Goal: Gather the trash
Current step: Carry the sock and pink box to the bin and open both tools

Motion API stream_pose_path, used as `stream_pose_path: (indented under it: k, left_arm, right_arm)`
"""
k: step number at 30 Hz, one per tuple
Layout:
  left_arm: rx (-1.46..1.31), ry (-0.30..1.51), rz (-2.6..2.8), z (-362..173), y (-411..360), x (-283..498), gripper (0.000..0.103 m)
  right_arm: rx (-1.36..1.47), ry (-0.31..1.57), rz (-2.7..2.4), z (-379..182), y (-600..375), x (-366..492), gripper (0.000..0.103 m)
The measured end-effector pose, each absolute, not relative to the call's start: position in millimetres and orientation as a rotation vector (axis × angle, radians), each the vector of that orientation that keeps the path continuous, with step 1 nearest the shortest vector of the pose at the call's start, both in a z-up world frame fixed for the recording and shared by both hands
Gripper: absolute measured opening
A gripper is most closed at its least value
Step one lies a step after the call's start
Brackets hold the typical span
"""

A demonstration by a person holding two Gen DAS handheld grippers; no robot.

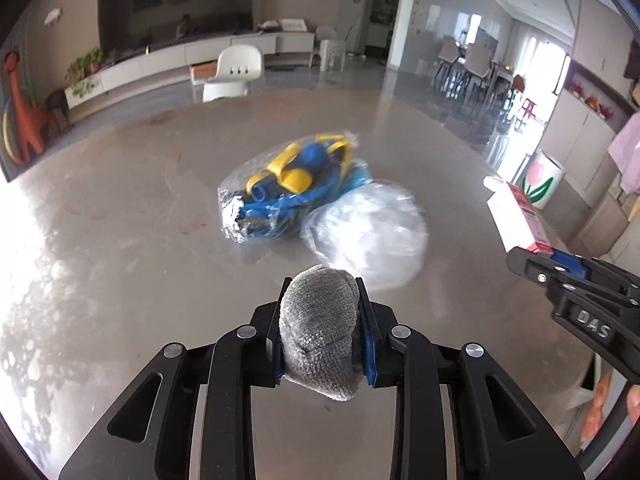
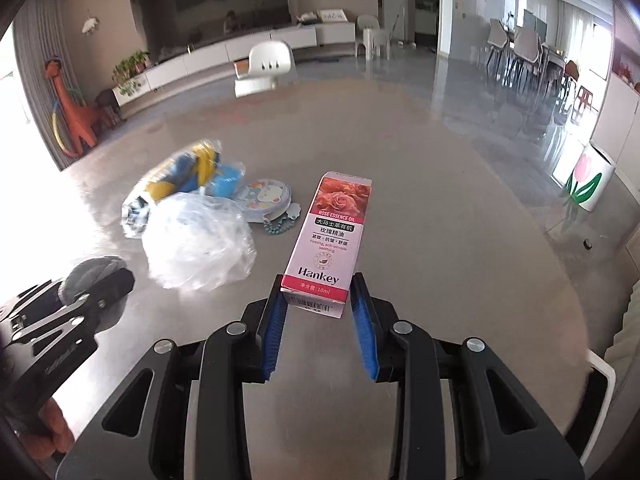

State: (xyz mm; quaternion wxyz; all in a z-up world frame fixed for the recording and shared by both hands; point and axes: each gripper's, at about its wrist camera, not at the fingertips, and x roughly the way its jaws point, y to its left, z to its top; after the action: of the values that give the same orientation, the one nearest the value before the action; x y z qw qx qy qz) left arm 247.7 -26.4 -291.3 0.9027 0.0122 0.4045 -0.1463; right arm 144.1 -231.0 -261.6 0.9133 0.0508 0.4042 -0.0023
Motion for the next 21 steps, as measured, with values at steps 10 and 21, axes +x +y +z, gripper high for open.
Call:
stream_pose_path:
  k: [10,21]
  left_arm:
    - [0.024,0.755,-0.473,-236.4,-102.3,194.2,0.028]
    - [0.119,0.717,-0.693,-213.2,-233.4,115.0,0.028]
  right_arm:
    - [0.073,0.728,-0.062,-204.6,-269.4,64.5,0.034]
    - [0.128,0.670,-0.230,-186.2,-364.2,-22.6,0.034]
